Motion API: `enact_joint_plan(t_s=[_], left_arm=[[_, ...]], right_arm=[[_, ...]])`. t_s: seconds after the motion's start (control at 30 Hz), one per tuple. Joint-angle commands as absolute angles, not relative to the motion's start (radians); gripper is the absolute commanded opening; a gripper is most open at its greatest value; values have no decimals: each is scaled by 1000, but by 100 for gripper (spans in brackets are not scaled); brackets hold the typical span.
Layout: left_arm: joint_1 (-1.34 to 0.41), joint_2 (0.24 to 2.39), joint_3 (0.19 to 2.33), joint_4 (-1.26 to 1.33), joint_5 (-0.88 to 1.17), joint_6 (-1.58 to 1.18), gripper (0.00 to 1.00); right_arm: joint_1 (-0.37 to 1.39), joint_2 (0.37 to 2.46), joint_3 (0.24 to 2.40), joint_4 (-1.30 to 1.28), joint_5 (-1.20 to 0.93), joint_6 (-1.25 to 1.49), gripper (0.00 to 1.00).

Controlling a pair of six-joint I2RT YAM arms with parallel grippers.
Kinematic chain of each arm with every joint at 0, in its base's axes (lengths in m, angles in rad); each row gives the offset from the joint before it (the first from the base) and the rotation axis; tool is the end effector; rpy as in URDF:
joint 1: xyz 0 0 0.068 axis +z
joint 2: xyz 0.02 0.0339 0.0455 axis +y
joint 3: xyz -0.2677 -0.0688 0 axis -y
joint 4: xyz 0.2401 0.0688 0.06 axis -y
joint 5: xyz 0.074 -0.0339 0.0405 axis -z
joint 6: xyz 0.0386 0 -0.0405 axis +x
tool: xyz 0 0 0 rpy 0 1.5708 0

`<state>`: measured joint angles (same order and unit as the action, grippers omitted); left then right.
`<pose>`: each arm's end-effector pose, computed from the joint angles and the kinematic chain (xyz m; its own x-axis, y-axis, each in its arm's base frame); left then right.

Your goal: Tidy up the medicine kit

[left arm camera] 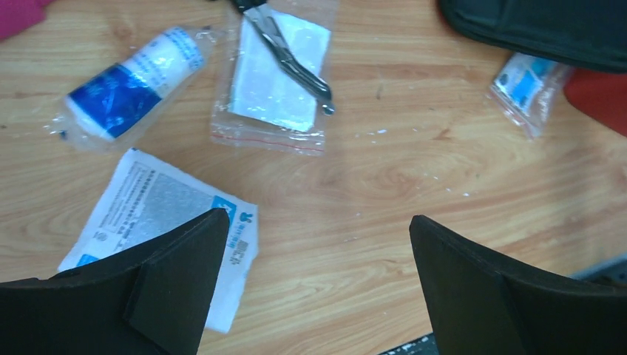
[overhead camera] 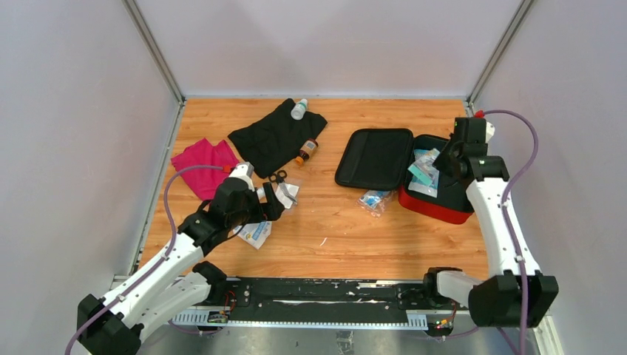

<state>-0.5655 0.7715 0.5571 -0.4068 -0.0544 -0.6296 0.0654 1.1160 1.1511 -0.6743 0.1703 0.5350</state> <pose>0.1421 -0.0877 0.2422 -0.6903 -0.2583 -0.6759 0.1129 0.8842 -0.4532 0.2301 0.0085 0.3555 -0.4757 0.4724 -0.7420 0.3649 0.8735 0.3222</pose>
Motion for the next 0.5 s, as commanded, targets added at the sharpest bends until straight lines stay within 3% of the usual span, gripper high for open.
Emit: enact_joint_plan(t_s=[0.0,0.47], left_arm=[[-572,791,553,-468,-186,-649,99],[-571,665,474,-655,-418,-939,100]], right_arm=[[-70,1208,1163,-739,164,478,0],[-104,1580,1278,-705,21,293,2]])
